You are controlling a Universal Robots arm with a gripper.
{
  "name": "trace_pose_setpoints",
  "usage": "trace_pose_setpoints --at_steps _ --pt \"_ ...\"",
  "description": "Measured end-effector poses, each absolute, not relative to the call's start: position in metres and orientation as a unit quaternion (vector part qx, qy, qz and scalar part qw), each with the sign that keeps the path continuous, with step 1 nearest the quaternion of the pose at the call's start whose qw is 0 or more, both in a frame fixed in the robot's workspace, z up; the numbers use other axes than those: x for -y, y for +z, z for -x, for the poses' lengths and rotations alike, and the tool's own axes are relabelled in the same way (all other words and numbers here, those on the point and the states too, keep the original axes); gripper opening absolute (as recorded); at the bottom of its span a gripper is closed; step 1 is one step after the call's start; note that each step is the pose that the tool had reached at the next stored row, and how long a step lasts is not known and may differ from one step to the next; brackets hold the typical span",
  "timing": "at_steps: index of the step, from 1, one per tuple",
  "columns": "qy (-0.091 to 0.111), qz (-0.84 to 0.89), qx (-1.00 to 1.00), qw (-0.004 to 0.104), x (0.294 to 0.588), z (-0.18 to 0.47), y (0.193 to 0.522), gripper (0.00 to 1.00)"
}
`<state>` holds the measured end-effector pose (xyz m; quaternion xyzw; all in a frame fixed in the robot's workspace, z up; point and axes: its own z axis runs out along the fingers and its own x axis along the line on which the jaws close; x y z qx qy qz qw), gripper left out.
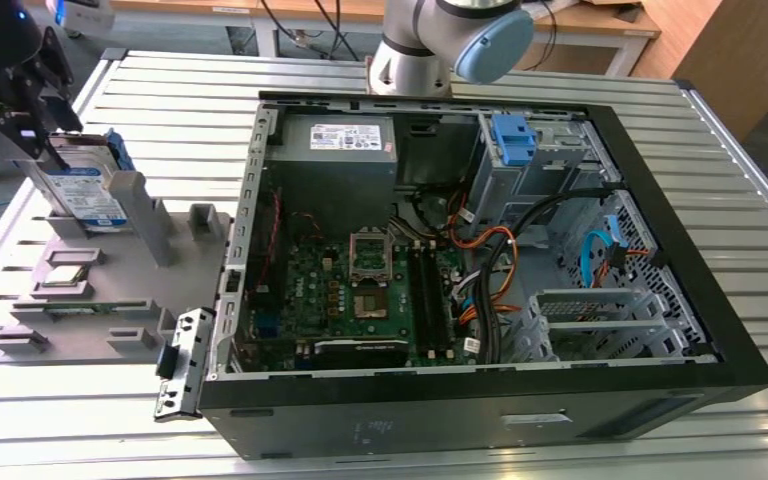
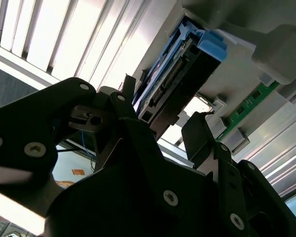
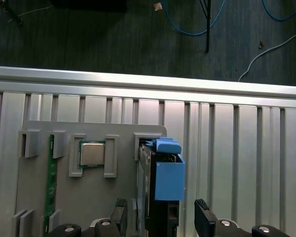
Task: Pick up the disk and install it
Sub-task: 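Pick up the disk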
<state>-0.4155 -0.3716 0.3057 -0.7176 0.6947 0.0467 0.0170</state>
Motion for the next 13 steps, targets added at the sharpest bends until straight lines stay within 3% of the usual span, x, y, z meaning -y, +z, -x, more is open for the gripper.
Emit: trace_pose_setpoints --at_steps 13 --pt "0.048 0.712 -0.701 0.019 0.3717 0.4154 0.3016 0.65"
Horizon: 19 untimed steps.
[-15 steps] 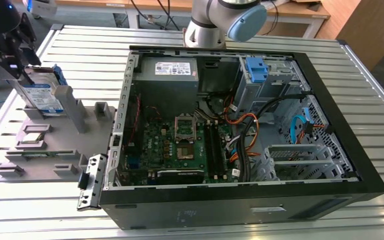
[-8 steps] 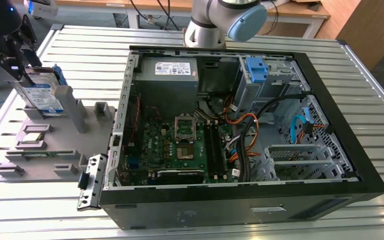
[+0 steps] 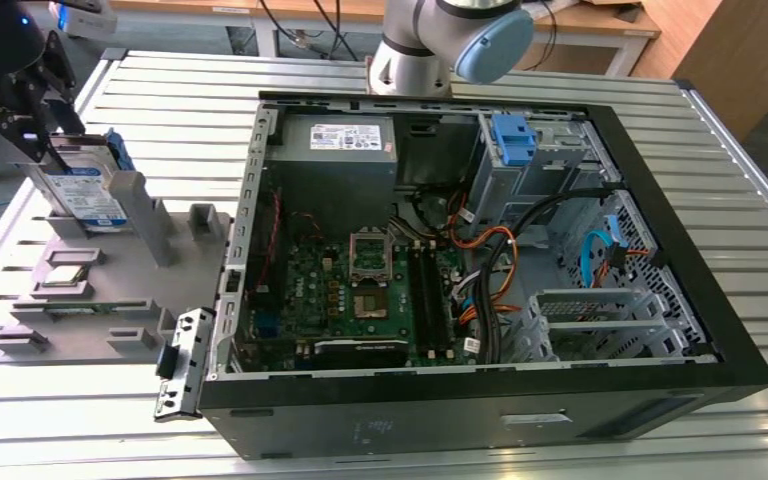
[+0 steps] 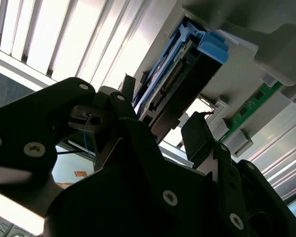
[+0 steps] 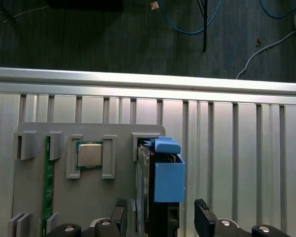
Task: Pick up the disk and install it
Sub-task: 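Pick up the disk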
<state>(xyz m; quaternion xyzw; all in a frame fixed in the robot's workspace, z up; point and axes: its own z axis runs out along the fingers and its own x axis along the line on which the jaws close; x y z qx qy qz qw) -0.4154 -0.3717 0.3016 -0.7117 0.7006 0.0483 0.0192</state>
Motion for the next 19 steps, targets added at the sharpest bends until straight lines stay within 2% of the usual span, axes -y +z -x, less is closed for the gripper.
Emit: trace_pose_setpoints --at_steps 19 --pt "0.048 0.711 -0.701 0.019 0.3718 0.4133 0.2999 0.65"
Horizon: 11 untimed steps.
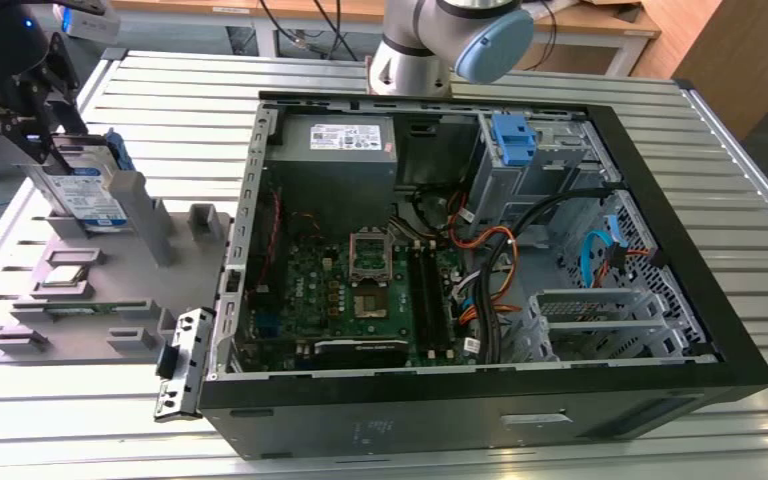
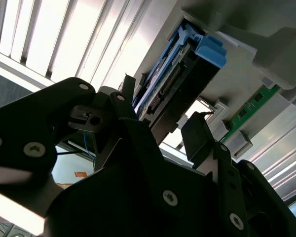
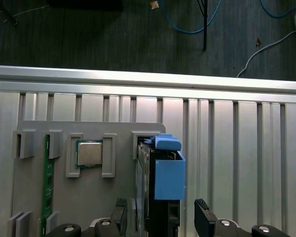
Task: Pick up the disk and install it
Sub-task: 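Pick up the disk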
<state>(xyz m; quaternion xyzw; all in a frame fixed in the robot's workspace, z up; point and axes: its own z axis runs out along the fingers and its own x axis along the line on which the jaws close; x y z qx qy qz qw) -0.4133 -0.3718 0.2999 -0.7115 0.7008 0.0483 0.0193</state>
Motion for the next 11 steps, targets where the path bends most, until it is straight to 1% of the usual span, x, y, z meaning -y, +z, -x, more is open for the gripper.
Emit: trace_pose_setpoints --at_steps 10,11 --pt "0.048 0.711 -0.701 0.019 0.3718 0.4133 0.2998 0.64" --pt "0.048 0.711 -0.701 0.019 0.3718 0.4133 0.2998 0.56"
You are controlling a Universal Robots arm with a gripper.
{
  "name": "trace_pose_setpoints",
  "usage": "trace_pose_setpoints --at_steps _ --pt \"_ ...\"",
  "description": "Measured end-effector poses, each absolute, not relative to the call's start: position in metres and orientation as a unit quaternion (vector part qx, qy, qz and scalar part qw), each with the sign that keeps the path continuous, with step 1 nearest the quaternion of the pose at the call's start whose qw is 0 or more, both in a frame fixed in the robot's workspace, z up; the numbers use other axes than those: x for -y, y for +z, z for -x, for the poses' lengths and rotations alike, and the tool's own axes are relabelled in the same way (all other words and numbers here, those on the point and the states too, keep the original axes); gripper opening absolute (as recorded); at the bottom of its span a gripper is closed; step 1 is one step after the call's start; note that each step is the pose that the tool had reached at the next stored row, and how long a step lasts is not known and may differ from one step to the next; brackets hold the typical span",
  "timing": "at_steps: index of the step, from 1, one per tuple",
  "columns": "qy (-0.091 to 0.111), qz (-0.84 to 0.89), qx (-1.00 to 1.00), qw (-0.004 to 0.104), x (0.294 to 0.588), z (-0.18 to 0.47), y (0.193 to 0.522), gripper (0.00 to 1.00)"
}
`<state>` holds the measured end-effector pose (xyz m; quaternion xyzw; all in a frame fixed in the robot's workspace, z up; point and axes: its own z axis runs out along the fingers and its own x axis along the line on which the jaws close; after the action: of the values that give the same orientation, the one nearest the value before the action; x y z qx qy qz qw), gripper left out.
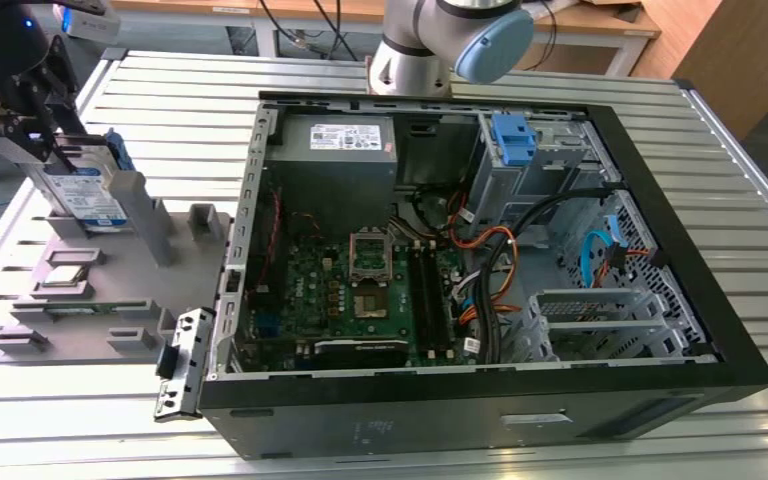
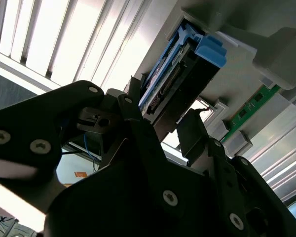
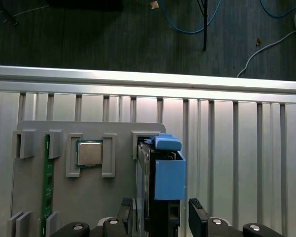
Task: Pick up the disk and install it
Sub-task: 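Pick up the disk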
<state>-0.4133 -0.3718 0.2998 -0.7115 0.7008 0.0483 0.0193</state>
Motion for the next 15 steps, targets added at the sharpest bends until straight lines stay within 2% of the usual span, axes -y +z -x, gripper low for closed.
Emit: trace_pose_setpoints --at_steps 15 --pt "0.048 0.711 -0.701 0.019 0.3717 0.4133 0.3011 0.56"
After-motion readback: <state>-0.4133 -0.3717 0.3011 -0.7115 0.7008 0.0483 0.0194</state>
